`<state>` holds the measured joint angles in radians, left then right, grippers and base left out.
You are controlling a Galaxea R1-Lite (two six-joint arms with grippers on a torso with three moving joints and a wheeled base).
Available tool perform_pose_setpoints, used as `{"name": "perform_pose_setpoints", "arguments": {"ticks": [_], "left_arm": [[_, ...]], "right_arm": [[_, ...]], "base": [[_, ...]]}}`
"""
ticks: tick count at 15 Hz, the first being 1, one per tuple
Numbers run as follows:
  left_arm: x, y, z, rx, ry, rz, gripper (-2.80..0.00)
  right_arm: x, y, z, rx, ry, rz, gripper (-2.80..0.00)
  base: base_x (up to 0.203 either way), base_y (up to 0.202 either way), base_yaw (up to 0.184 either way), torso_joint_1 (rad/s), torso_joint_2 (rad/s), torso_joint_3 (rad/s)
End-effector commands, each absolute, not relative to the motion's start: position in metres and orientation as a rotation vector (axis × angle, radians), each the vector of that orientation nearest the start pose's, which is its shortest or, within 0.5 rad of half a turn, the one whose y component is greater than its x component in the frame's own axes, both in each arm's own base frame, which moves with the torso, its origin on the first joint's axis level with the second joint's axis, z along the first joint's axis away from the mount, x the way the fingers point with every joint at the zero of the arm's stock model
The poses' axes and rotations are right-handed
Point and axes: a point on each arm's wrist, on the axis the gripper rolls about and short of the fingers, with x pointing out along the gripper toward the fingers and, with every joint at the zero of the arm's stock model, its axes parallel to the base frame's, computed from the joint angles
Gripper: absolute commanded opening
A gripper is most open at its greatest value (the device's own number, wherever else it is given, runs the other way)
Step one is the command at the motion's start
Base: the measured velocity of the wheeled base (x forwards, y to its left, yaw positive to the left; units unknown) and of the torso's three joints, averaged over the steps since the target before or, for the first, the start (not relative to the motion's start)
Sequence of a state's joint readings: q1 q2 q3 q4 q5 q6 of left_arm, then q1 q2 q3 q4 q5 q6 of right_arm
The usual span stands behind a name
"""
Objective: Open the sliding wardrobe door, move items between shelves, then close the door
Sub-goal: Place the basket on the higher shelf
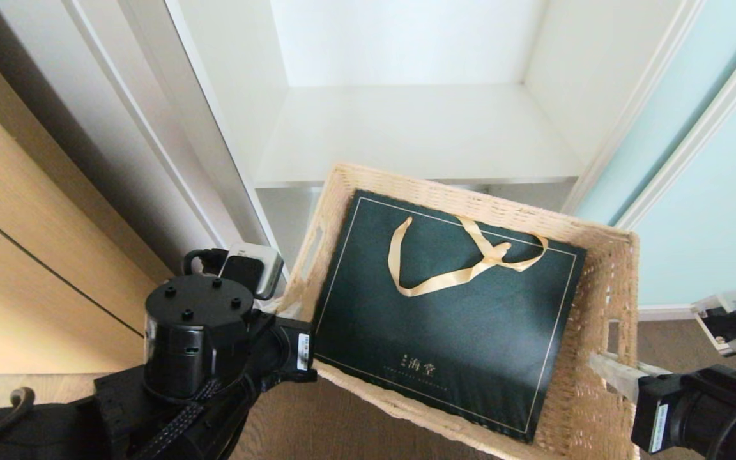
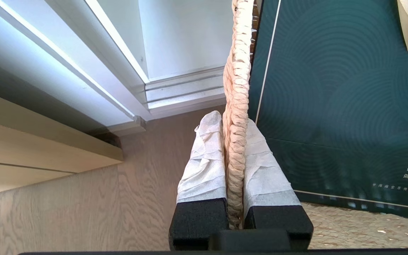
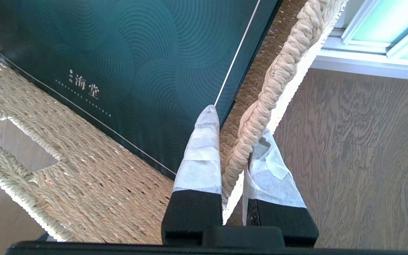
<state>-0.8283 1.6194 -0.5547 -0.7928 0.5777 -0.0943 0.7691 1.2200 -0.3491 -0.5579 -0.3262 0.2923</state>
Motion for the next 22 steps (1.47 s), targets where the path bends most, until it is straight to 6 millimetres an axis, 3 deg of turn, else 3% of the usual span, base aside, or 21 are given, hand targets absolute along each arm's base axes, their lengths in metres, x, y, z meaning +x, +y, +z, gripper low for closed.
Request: {"name": "perform_pose_setpoints", "arguments": {"ticks": [1, 14, 22], "left_arm": [[0.186, -0.185, 0.158, 0.078, 0.214, -0.235, -2.8], [0.192, -0.18, 0.163, 0.06, 0.199, -0.207, -2.8], [0.193, -0.179, 0.172, 0.037, 0.171, -0.204, -2.8]], "right_arm": [[0.123, 0.109, 0.166, 0.124, 0.326, 0.395, -2.8], [0.124, 0.109, 0.173, 0.135, 0.301, 0.396, -2.8], [0.149, 0.122, 0.198, 0.172, 0.242, 0.367, -2.8]], "base": [[0.0, 0.0, 0.0, 0.002, 0.0, 0.029], [0.0, 0.0, 0.0, 0.002, 0.0, 0.045], [0.0, 0.0, 0.0, 0.0, 0.0, 0.0]]}}
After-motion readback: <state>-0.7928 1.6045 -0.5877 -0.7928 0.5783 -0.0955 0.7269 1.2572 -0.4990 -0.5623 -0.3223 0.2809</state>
